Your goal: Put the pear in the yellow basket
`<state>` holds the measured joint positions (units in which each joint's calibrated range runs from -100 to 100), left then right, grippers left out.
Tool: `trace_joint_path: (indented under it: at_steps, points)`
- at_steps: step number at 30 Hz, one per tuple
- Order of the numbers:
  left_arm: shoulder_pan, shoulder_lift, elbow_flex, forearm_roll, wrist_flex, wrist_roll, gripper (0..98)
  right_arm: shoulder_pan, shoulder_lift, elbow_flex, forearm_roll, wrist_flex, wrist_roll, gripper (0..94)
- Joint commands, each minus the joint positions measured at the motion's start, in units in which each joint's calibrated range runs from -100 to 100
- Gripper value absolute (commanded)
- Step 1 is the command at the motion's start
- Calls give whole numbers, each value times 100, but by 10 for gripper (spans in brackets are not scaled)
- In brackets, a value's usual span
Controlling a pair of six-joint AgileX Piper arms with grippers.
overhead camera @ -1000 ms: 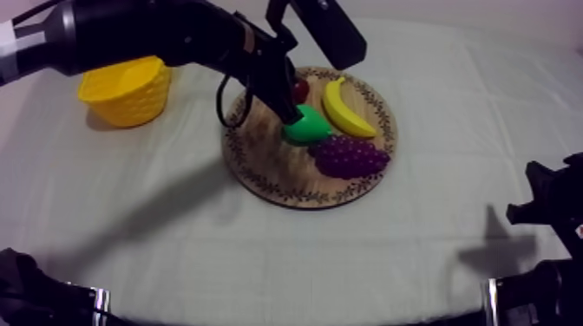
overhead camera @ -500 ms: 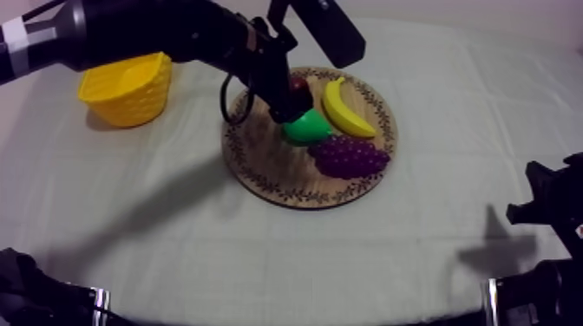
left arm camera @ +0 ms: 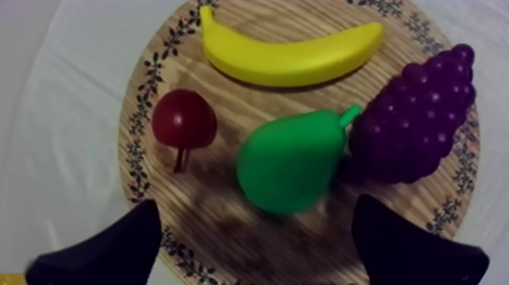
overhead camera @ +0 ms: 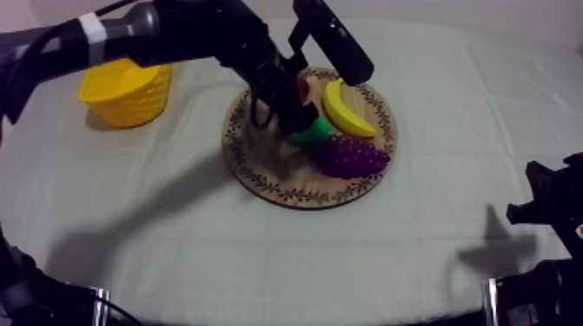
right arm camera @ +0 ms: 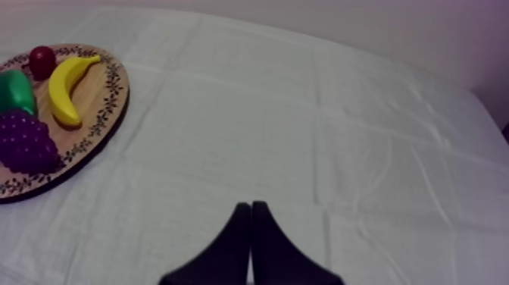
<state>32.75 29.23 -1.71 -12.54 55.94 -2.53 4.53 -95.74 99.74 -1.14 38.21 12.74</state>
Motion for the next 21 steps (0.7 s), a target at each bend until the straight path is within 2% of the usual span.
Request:
trace_joint_path:
  at_steps: [1, 13, 21]
  points:
    - [5, 273, -216, -13, 249, 12, 928, -1, -2, 4, 0, 2, -1, 3]
    - [100, 1336, -1231, -161, 1343, 150, 850, -1, -2, 4, 0, 2, -1, 3]
    - [110, 1826, -1712, -271, 1590, 480, 656, -1, -2, 4, 0, 2, -1, 3]
